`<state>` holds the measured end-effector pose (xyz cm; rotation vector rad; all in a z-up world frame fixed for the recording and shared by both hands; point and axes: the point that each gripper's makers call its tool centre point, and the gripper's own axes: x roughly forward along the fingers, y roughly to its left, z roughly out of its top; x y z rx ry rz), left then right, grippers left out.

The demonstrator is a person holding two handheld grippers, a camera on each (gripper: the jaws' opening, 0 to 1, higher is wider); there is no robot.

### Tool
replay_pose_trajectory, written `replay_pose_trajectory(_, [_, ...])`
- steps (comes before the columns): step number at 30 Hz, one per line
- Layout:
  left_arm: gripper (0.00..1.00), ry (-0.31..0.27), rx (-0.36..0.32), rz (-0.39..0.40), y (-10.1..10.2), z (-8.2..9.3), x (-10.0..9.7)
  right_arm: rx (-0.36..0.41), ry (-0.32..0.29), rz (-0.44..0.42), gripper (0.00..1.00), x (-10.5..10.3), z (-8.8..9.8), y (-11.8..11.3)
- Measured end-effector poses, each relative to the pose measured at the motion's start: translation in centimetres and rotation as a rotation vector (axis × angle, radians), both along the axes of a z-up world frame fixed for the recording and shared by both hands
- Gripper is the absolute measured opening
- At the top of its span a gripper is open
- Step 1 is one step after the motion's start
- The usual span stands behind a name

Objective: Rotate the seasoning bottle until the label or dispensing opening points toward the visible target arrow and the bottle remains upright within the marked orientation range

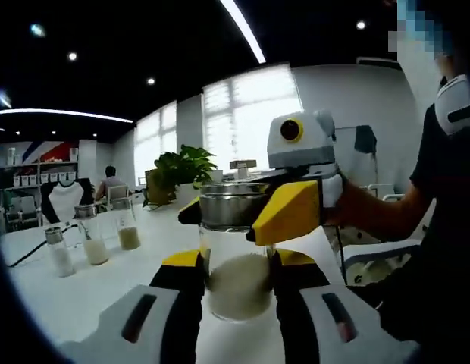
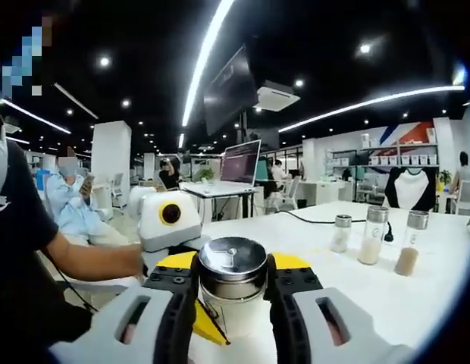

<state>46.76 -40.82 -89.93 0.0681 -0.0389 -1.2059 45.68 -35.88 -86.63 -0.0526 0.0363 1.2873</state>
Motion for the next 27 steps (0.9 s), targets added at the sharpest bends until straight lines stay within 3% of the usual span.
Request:
replay_pose_trajectory(7, [0.37,0.025,-0.028,-0.036,0.0,0.1,-0.4,-0.02,0.015,0.008,0.33,-0.1,-0.3,-0.4])
replay_pose_trajectory(11, [0.37,0.022,-0.027,-0.011,-0.2,0.1,-0.1,-0.007,0.047,-0.031,0.33,0.2,-0.2,-0.5])
replay_pose_trajectory(16, [0.38,-0.063,0.017,0.12,-0.1,0.0,0.8,-0.005,0.038,-0.09,0.32,1.2,-0.1,-0.6])
replay_pose_trajectory(24, [0.41,-0.067,0.065,0.268,0.0,-1.1,1.8,-0.055,-0.005,-0.17,0.32,2.2,-0.4,-0.1])
replay_pose_trajectory(27, [0.41,-0.049,0.048,0.319,0.0,-1.2,2.4,-0.057,-0.014,-0.204,0.32,2.6,-0.5,-0.1])
